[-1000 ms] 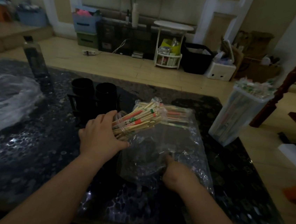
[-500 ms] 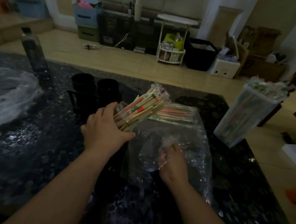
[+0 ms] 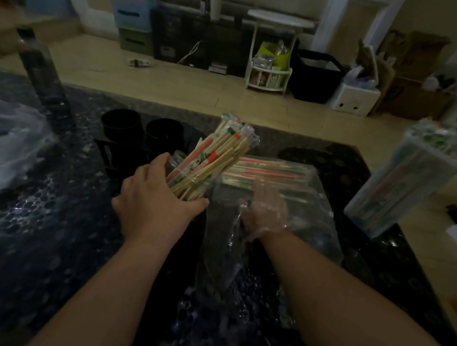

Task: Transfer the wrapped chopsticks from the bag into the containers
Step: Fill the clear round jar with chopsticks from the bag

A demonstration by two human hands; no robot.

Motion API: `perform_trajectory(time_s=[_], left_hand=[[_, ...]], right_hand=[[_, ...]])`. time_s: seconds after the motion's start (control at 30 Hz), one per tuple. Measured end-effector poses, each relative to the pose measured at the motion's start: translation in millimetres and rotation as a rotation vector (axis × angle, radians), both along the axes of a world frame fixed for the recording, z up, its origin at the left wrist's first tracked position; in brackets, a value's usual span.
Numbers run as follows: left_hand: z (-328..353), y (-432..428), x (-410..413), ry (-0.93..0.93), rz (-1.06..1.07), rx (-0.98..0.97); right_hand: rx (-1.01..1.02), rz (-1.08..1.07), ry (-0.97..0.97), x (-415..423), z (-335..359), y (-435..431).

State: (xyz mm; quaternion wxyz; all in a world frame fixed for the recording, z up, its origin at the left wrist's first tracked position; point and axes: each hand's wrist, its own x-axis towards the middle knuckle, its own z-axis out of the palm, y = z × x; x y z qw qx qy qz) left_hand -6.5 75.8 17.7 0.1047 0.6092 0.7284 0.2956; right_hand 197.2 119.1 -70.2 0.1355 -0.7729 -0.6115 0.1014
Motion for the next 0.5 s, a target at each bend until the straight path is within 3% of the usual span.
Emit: perform_trajectory(time_s=[0.13,0.37,0.5], left_hand=[[-2.4,3.4,1.0,0.015,-0.016,0.003],[-4.2,9.3,-1.2,-0.054,0.016,0.029],[-4.9,7.6,-0.2,-0.055,0.003,0.023]], right_hand=[[-0.001,0.004,-0.183,9.3,3.7,30.8],[-0.107,-0.019,-0.26,11.5,11.5,80.3],[0.002,-0.009,-0.266,16.6,9.9,91.1]])
